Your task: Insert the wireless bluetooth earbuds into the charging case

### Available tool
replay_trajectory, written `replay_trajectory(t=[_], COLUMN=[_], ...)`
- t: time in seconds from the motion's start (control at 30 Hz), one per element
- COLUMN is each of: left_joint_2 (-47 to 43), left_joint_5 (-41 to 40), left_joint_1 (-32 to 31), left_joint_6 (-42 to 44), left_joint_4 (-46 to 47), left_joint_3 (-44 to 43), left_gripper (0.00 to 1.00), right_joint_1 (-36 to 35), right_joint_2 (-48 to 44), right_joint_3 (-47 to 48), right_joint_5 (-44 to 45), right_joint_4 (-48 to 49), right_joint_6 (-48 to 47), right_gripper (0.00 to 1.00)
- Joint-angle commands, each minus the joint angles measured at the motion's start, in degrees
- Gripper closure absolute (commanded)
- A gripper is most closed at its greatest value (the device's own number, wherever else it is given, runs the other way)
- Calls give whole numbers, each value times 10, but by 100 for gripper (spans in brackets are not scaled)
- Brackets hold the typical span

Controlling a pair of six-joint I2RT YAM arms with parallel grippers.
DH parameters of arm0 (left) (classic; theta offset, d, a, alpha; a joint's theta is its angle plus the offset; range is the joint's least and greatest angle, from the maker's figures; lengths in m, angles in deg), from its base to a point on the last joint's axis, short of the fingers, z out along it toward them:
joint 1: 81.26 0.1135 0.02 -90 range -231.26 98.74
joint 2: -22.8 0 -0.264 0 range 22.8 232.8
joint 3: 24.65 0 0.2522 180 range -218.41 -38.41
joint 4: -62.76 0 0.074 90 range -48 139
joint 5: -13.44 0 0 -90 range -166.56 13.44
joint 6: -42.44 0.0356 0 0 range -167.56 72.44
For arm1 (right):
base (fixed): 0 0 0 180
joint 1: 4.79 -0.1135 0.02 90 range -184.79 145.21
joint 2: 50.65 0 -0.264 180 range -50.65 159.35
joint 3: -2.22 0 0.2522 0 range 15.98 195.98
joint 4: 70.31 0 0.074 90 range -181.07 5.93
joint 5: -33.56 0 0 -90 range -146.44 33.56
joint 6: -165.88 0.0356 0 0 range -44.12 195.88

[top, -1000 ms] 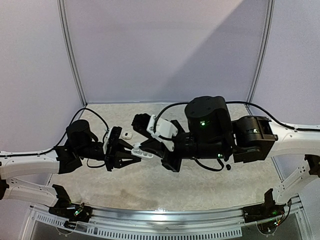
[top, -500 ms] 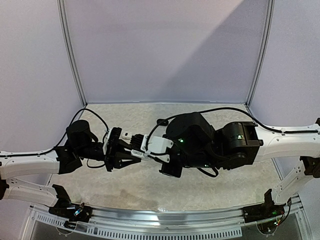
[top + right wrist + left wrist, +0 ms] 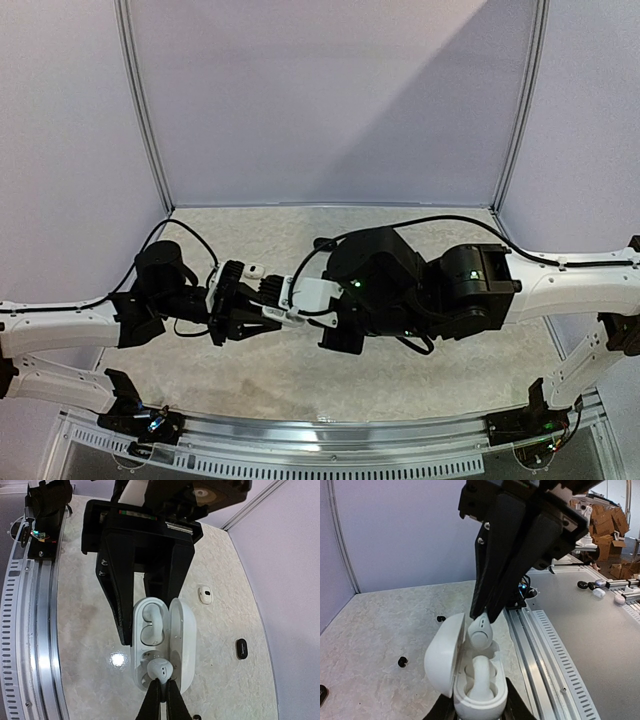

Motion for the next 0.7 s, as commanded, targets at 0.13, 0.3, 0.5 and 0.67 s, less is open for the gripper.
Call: replay_trajectory(t=[0.13, 0.3, 0.5, 0.67], left_joint_2=[5, 7, 5, 7], left_joint_5=[0, -3, -10, -18], left_joint_1=[1, 1, 0, 0], left_joint_6=[-4, -9, -20, -30], left_joint_4=[14, 29, 44, 59], left_joint_3=[-4, -1, 4, 8], left_gripper=[100, 100, 100, 100], right_joint_1=[0, 0, 4, 7], right_joint_2=[13, 23, 27, 33], right_joint_3=[9, 9, 3, 3], right_joint_5=[-4, -12, -7, 7], right_joint_4=[5, 7, 6, -6], right_joint_6=[4, 10, 22, 33], right_gripper=[100, 100, 100, 100])
